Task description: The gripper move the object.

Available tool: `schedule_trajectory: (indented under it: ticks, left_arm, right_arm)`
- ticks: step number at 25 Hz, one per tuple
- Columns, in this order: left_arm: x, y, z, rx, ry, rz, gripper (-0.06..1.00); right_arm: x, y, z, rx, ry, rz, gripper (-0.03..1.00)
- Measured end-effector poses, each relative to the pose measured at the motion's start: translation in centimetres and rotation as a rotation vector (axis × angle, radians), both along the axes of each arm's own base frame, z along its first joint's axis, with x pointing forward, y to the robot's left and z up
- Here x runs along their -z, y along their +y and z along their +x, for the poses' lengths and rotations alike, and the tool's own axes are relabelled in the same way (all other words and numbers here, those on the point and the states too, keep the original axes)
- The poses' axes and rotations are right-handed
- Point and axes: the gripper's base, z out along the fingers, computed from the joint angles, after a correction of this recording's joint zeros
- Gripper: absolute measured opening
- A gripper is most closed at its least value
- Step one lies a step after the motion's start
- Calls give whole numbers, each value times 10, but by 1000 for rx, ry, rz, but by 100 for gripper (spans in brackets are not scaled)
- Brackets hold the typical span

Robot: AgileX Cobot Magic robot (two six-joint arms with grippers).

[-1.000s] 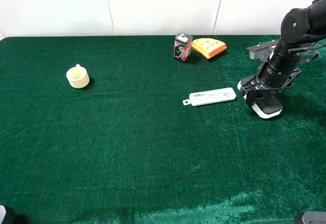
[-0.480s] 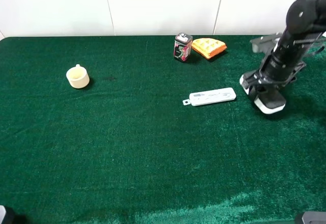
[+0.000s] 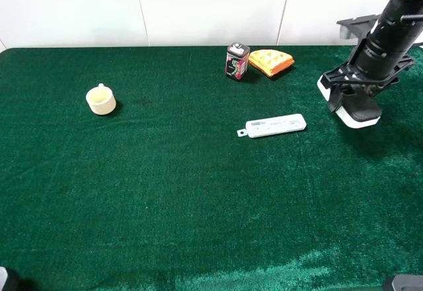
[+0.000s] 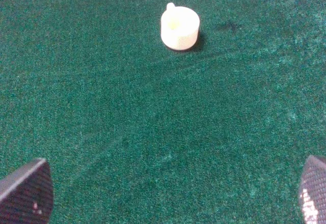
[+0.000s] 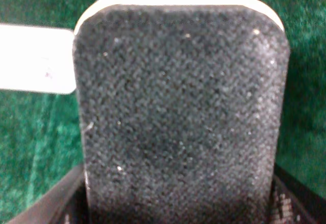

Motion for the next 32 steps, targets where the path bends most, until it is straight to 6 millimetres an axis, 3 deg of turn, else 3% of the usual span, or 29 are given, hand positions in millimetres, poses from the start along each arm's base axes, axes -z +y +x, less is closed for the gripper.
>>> schedule_trajectory:
  ticks: [5,12,26,32]
  left_arm:
    - [0,0,0,0,0,0,98]
    - [0,0,0,0,0,0,98]
    - [0,0,0,0,0,0,98]
    - [0,0,0,0,0,0,98]
  right_arm:
    - [-15,5,-11,13,33,-3,46]
    - [-32,40,-31,-43,60,-7,46]
    - [-46,125,-76,-214,43,3,46]
    - [-77,167,-85,-284,-46,64,46]
